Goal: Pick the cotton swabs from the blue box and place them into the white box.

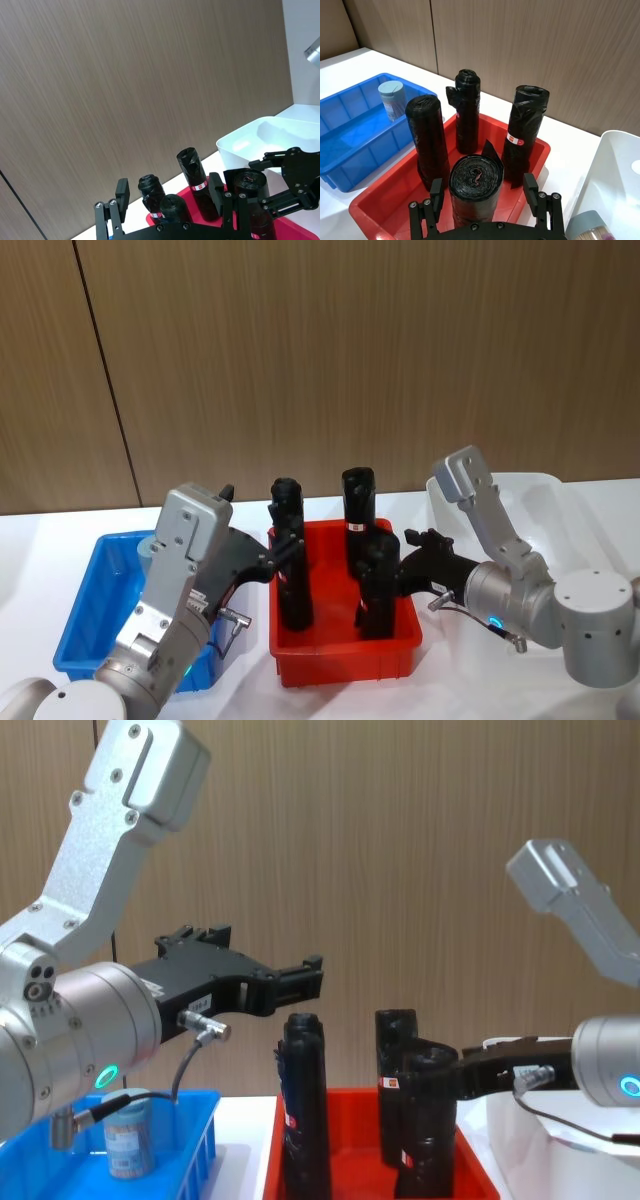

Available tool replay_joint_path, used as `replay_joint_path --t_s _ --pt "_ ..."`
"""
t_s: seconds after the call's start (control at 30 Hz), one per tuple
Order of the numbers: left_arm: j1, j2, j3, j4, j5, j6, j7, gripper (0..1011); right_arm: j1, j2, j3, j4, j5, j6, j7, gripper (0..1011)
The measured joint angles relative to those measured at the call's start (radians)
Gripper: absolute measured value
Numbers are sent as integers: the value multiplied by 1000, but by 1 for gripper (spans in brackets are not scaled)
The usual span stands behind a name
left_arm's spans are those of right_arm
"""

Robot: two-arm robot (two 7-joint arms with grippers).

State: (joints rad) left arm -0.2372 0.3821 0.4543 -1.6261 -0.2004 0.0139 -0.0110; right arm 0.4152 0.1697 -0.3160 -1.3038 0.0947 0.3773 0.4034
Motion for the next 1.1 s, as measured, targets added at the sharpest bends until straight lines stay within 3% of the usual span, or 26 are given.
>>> replay_joint_path --t_s 0.2,0.4,0.5,0.57,0.63,0.73,1.1 --pt "0 0 0 0 0 0 0 1004 11 -8 -6 17 -10 1 -1 980" --pt "0 0 0 0 0 0 0 1004 17 -12 -10 24 -13 4 0 837" --pt "0 0 0 0 0 0 0 1004 19 -13 -12 26 -13 4 1 719" --pt "0 0 0 0 0 0 0 1004 19 -13 -12 26 -14 5 2 707" --pt "0 0 0 0 0 0 0 1004 19 -13 -13 26 -14 5 4 600" --pt "0 0 0 0 0 0 0 1004 19 -13 -14 25 -15 5 5 528" --pt "0 0 0 0 0 0 0 1004 12 -5 -11 -9 -10 4 7 509"
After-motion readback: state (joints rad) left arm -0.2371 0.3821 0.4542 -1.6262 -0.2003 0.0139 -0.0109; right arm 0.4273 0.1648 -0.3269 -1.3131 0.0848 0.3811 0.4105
